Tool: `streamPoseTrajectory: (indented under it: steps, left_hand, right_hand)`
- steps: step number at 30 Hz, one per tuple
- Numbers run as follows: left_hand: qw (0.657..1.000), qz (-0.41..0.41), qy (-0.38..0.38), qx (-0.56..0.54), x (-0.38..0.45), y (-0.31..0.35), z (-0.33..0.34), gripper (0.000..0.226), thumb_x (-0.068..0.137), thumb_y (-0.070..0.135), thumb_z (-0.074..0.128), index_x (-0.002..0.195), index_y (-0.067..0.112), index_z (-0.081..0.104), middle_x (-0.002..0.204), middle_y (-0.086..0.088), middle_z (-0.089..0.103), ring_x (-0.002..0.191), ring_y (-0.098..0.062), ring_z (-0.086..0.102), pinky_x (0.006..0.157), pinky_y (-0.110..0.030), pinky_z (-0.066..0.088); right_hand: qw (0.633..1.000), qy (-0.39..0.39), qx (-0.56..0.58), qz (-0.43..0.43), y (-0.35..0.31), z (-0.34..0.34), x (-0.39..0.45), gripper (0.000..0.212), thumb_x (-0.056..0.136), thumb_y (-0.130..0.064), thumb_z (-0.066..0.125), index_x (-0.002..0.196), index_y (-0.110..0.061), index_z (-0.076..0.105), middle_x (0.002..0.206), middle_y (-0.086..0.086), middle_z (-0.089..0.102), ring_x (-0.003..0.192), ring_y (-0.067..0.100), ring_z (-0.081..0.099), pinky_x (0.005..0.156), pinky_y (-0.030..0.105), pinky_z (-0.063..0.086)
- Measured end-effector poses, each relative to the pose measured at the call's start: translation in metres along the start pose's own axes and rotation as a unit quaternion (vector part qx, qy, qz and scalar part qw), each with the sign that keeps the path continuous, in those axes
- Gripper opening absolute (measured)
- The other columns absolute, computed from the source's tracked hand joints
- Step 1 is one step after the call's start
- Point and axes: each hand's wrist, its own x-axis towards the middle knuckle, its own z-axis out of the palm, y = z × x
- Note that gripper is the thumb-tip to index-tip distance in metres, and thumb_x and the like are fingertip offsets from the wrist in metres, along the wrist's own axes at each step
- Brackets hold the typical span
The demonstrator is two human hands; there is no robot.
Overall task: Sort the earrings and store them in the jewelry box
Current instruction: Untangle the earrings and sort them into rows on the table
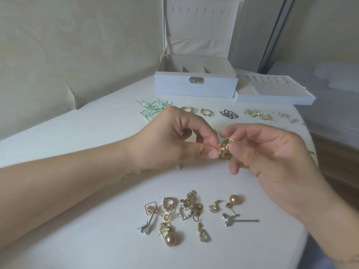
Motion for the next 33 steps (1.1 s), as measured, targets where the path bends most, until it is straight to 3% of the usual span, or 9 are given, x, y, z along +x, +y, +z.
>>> streamPoseTrajectory:
  steps: [4,9,14,17,22,26,30,33]
  left_hand:
    - [0.997,0.007,0.015,0.079,-0.003,0.001,0.003,0.009,0.076,0.017,0.083,0.081,0.019,0.076,0.077,0.003,0.072,0.069,-0.011,0.062,0.068,-0.013,0.040]
    - [0.988,-0.001,0.051,0.148,-0.007,0.004,0.009,0.008,0.076,0.028,0.083,0.078,0.024,0.076,0.075,0.008,0.071,0.075,-0.014,0.065,0.070,-0.031,0.052]
    - [0.977,0.000,0.047,0.206,-0.006,-0.002,0.007,0.012,0.076,0.036,0.077,0.086,0.029,0.074,0.084,0.015,0.069,0.080,-0.010,0.062,0.075,-0.032,0.052]
    - [0.965,0.002,0.038,0.261,-0.004,-0.007,0.004,0.021,0.078,0.033,0.079,0.098,0.030,0.072,0.097,0.016,0.067,0.086,-0.008,0.059,0.079,-0.029,0.050]
    - [0.956,-0.022,0.038,0.289,0.000,-0.009,-0.005,0.024,0.080,0.041,0.069,0.102,0.031,0.070,0.101,0.015,0.065,0.085,-0.007,0.059,0.077,-0.024,0.048]
    - [0.957,-0.041,0.038,0.284,0.000,-0.012,-0.006,0.023,0.082,0.040,0.064,0.102,0.031,0.070,0.102,0.014,0.065,0.086,-0.008,0.060,0.075,-0.025,0.049]
    - [0.956,-0.044,0.030,0.287,0.000,-0.013,-0.006,0.021,0.083,0.039,0.062,0.101,0.030,0.070,0.100,0.013,0.065,0.086,-0.008,0.060,0.079,-0.028,0.050]
    - [0.958,-0.048,0.028,0.280,0.000,-0.013,-0.008,0.020,0.084,0.039,0.061,0.100,0.031,0.070,0.099,0.014,0.065,0.087,-0.008,0.060,0.069,-0.013,0.044]
  right_hand:
    - [0.998,0.031,-0.060,-0.018,0.000,0.011,-0.001,0.011,0.069,-0.013,0.070,0.078,-0.007,0.066,0.071,0.008,0.071,0.058,0.011,0.068,0.055,0.019,0.052]
    - [0.992,0.026,-0.119,-0.021,0.005,0.008,0.001,0.007,0.069,-0.018,0.071,0.075,-0.016,0.068,0.063,0.002,0.070,0.055,0.015,0.063,0.057,0.021,0.052]
    - [0.984,0.066,-0.160,-0.028,-0.002,-0.013,0.014,0.016,0.076,0.005,0.071,0.074,-0.011,0.067,0.058,0.001,0.063,0.049,0.011,0.056,0.052,0.018,0.047]
    - [0.965,0.100,-0.243,0.006,-0.003,-0.041,0.022,0.023,0.078,0.007,0.071,0.073,-0.015,0.067,0.057,-0.001,0.063,0.048,0.008,0.055,0.050,0.016,0.046]
    - [0.912,0.068,-0.400,0.060,0.009,-0.069,0.021,0.021,0.075,-0.006,0.080,0.070,-0.024,0.070,0.067,0.006,0.066,0.054,0.011,0.056,0.064,0.027,0.050]
    - [0.860,-0.001,-0.510,0.011,0.009,-0.068,0.021,0.025,0.074,-0.007,0.080,0.070,-0.028,0.068,0.066,-0.005,0.063,0.061,0.008,0.055,0.058,0.011,0.042]
    - [0.843,-0.045,-0.536,-0.012,0.013,-0.066,0.022,0.022,0.077,-0.009,0.078,0.077,-0.029,0.070,0.077,-0.005,0.062,0.072,0.013,0.056,0.067,0.010,0.042]
    - [0.841,-0.050,-0.538,-0.021,0.014,-0.065,0.022,0.017,0.078,-0.007,0.077,0.084,-0.022,0.072,0.074,0.001,0.060,0.073,0.012,0.053,0.075,-0.003,0.030]
